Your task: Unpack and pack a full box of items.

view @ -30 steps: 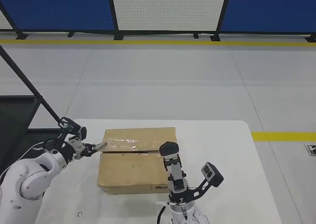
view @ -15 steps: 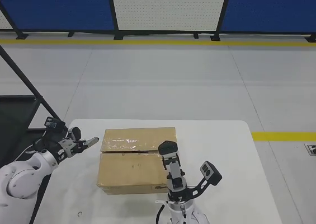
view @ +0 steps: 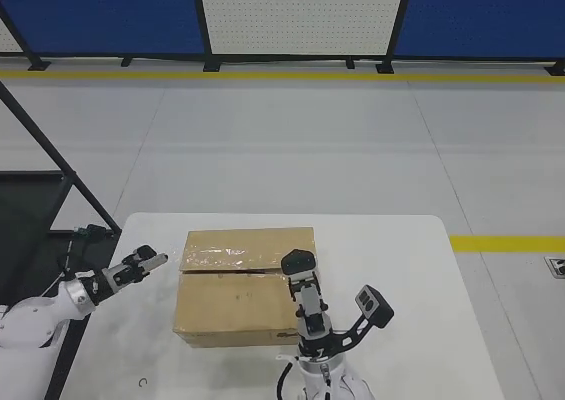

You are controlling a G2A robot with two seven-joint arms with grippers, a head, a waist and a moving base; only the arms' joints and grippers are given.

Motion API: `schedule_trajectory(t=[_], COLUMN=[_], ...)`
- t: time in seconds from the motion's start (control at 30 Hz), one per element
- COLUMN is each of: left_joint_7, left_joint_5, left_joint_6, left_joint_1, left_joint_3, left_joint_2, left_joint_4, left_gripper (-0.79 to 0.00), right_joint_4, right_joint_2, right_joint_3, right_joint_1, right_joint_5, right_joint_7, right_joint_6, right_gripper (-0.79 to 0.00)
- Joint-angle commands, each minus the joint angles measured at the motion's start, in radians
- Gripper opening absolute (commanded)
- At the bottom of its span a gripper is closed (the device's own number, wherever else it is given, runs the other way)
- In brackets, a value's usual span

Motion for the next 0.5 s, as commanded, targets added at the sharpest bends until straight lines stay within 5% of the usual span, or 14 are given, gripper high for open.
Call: schedule_trajectory(t=[0.0, 0.1, 0.47], left_joint_7=[-0.075, -0.162, -0.124], left_joint_5=[-0.174, -0.305, -0.268], left_joint_6=[-0.010, 0.047, 0.092], left_joint_1=[-0.014, -0.043, -0.026], left_joint_3=[0.005, 0.020, 0.030], left_joint_2=[-0.004, -0.008, -0.008], left_joint_4=[0.066, 0.133, 0.093], left_gripper=[0.000, 0.000, -0.003], right_joint_4=[0.001, 0.004, 0.016], right_joint_2=[0.000, -0.001, -0.004], right_joint_3=[-0.002, -0.008, -0.023], right_joint_1=[0.003, 0.010, 0.022], right_joint_5=[0.001, 0.001, 0.001], right_joint_7=[0.000, 0.004, 0.005], right_joint_6=[0.003, 0.010, 0.017], right_gripper=[0.000, 0.000, 0.000])
